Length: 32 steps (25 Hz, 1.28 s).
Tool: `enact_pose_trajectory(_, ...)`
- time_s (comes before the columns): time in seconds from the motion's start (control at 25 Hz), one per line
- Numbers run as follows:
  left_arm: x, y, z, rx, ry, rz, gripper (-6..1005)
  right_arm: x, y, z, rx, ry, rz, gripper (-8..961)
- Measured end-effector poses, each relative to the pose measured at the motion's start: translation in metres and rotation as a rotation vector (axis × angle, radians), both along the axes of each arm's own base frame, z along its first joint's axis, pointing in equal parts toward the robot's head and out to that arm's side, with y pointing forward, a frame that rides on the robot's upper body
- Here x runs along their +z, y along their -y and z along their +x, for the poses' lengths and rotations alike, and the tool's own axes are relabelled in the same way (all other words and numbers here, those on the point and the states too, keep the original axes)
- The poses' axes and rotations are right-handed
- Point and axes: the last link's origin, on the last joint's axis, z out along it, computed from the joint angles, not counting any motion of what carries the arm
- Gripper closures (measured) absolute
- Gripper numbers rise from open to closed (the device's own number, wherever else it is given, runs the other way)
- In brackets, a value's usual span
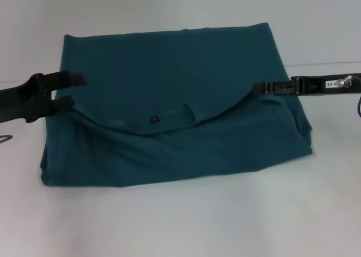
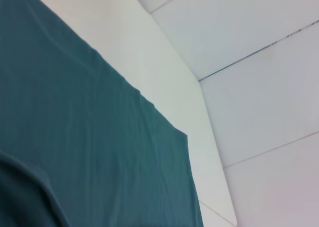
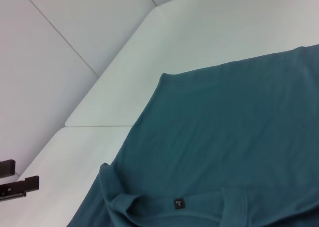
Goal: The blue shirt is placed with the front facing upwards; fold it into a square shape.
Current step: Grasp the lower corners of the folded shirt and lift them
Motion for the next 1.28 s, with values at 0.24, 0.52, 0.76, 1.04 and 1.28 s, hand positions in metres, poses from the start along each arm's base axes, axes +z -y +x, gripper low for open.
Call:
enact_pose_trajectory(0.24,0.005,0.002,-0.001,-0.004,0.007,0.02,273,0.0,0.0,-0.001,0.002,-0.002,-0.001,28)
enact_pose_trajectory(0.52,0.009,0.002,0.001,-0.015,0.015,0.032,278,0.0,0.0,-0.001,-0.001,-0.006,-0.002,28)
enact_pose_trajectory(0.76,0.015,0.015,-0.018,0.06,0.106,-0.006,282,0.005,0.001,-0.004,-0.064,-0.034,-0.06,28)
enact_pose_trajectory(1.04,0.016,0.04,-0.045,0.141,0.111,-0.041,287,0.009,-0.002,-0.002,-0.154,0.039,-0.12,28)
enact_pose_trajectory(1.28,0.007,0.054,-0.058,0.167,0.04,-0.121,291,0.014,-0.001,-0.003,-0.165,0.039,-0.144,29)
